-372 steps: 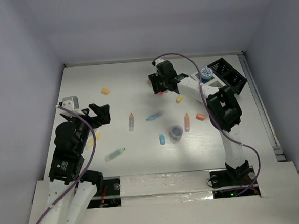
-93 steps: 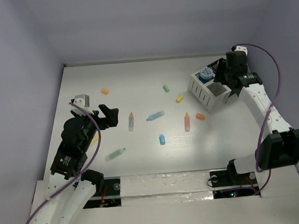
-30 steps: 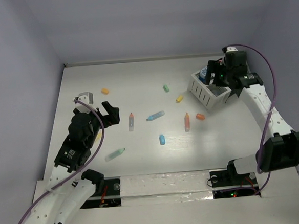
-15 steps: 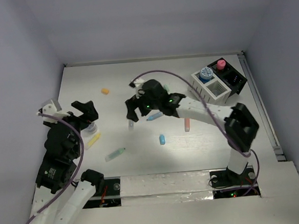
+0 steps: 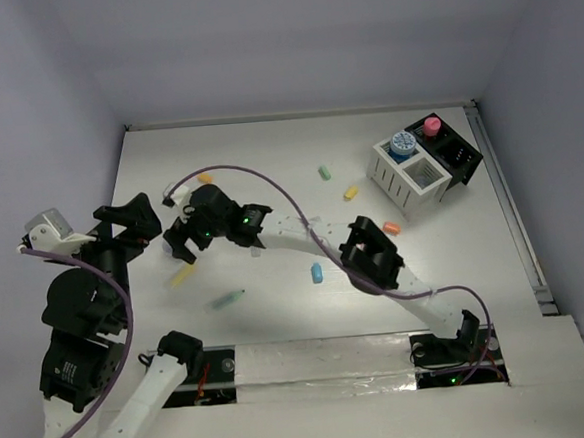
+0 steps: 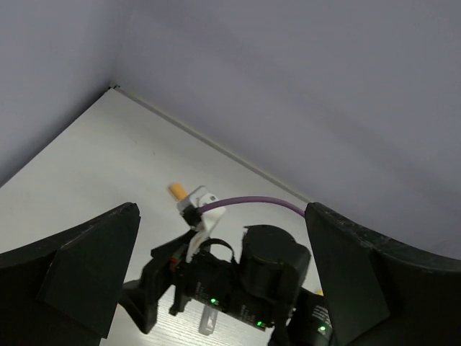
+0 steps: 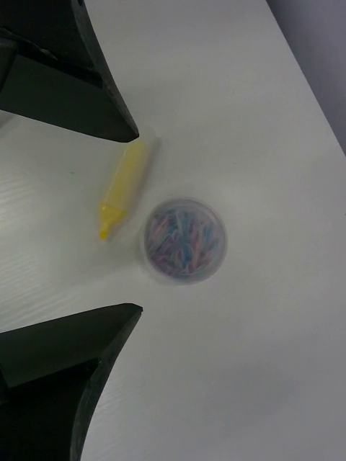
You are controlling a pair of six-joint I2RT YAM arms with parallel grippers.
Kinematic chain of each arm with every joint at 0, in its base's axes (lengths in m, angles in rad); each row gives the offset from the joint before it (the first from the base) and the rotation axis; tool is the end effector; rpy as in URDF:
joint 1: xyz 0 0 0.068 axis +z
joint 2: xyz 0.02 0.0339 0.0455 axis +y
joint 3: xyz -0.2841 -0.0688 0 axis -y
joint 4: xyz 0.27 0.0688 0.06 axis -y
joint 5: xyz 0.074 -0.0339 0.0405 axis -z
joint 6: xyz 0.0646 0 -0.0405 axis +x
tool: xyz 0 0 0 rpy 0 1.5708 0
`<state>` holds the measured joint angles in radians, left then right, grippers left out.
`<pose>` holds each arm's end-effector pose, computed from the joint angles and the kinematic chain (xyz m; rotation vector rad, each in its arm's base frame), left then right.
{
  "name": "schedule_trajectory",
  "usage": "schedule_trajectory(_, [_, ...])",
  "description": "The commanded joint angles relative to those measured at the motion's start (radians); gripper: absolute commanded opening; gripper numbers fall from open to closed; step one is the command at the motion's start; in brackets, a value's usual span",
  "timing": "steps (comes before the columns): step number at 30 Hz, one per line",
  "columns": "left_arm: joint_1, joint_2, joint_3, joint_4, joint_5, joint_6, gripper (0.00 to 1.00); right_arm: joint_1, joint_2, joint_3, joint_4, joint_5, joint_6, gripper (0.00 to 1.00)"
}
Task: Sort the stationery into containers
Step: Pick up the stationery from the center of the board.
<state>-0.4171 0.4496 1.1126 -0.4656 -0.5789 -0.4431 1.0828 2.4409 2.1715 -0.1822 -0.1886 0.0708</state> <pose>0.0743 0.0057 0.4756 -0.4998 1.3219 -0.3160 0.2880 0.5684 0.2227 -1.1454 1.8061 0.8985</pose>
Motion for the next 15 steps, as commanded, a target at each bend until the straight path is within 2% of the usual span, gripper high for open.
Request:
schedule_trajectory(1, [0.005,0.014,0.0,0.01,0.014,0.018,0.99,0.017,0.101,0.167,-0.111,0.089,-0.055,1.0])
schedule_trajectory(8, [0.005,0.015,-0.034,0.022,0.031,0.032,0.99,0.017,0.233,0.344,-0.1,0.063,-0.049,1.0])
schedule_trajectory(15, [0.005,0.017,-0.071,0.033,0.051,0.032,0.99,0.017,0.28,0.373,-0.043,0.072,-0.039,0.99])
